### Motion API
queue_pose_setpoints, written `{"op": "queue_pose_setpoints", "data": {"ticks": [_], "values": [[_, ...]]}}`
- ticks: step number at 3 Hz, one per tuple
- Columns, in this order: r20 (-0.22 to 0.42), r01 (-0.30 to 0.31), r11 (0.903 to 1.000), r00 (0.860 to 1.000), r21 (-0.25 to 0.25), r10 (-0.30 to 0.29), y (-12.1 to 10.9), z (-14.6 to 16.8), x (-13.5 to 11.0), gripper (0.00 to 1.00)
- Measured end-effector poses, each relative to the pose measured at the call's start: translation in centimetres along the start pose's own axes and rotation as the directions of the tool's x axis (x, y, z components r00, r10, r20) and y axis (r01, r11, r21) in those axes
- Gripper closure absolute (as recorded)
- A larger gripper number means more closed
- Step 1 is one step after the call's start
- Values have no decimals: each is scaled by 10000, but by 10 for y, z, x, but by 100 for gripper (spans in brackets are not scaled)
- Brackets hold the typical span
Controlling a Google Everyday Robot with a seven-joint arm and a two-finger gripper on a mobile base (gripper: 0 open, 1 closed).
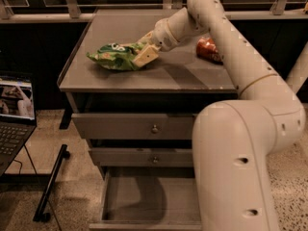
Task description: Place green rice chip bag into bottom drawer
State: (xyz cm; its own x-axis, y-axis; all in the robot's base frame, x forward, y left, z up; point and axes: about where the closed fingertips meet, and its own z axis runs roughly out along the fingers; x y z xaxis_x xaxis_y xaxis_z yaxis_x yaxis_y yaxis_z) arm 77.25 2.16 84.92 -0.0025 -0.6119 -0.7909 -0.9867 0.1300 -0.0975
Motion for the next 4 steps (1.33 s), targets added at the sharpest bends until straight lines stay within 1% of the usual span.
{"op": "queue_pose_setpoints", "data": {"ticks": [1, 2, 3, 4], "values": [[619, 277, 9981, 9976, 557, -311, 29, -54, -22, 100], [882, 1058, 9924, 9899, 625, -1111, 86, -93, -47, 100], [1059, 1279, 9915, 9859, 247, -1298, 142, -96, -42, 100], [798, 964, 9943, 9925, -449, -926, 165, -72, -18, 100]]}}
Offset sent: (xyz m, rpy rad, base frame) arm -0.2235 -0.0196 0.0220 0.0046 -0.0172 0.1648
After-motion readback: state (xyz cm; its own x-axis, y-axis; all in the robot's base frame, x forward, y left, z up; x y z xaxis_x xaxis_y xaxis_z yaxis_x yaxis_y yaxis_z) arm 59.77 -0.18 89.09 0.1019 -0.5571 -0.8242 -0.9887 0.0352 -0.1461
